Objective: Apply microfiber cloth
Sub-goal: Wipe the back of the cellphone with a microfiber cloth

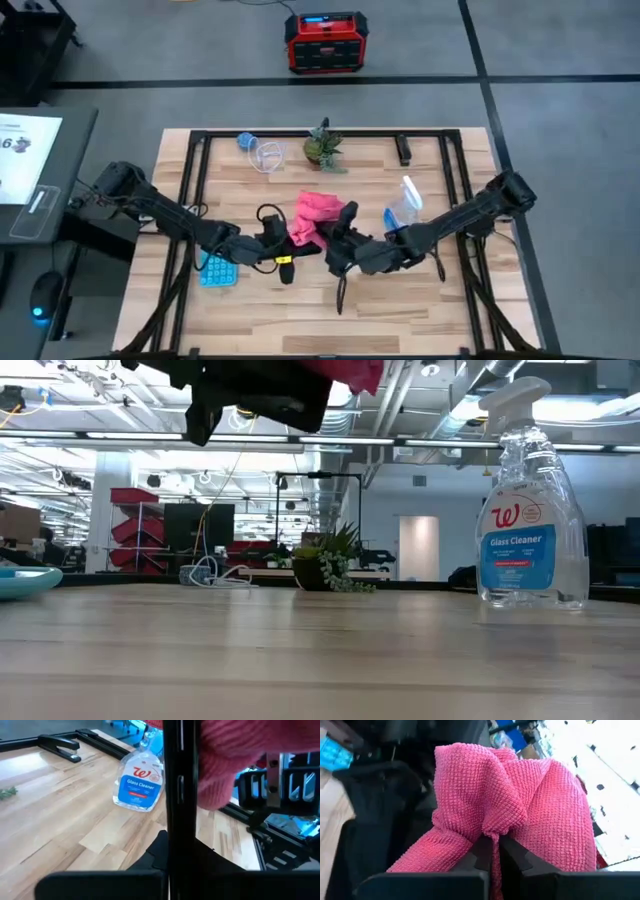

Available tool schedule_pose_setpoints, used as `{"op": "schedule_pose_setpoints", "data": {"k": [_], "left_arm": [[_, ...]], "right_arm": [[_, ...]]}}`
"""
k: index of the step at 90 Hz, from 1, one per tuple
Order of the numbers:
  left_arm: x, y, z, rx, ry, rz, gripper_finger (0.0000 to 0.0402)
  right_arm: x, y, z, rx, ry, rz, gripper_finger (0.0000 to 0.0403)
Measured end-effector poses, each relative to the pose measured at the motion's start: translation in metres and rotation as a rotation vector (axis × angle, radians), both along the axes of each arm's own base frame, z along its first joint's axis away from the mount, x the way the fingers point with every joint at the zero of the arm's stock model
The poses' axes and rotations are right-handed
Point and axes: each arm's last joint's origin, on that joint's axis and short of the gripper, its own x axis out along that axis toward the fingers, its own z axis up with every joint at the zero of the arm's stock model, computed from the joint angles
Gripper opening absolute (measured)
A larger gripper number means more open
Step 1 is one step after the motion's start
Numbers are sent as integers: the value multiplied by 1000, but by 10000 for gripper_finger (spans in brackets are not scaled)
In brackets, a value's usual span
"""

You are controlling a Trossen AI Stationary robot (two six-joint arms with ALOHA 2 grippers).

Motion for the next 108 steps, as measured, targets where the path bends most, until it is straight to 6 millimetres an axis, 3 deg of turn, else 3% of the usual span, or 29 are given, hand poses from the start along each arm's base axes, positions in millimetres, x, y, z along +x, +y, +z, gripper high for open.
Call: {"op": "schedule_pose_setpoints", "data": {"k": [19,35,64,78,94,108], "left_arm": [[0,1,-2,20,13,26,4],[-1,-2,1,15,2,-23,4],[-1,0,-1,20,12,7,4],[-1,-1,-1,20,15,8,4],[-1,0,-1,21,16,13,4],[-1,0,-1,19,16,11,4]], "right_arm": [[-16,-2,-29,134,107,-102,0],[-36,-2,-71,240,203,-154,0],[-92,42,-125,644,494,-14,0],[-126,59,-148,801,621,-40,4],[-156,72,-157,872,712,-109,58],[-160,76,-151,866,791,-38,135]]}}
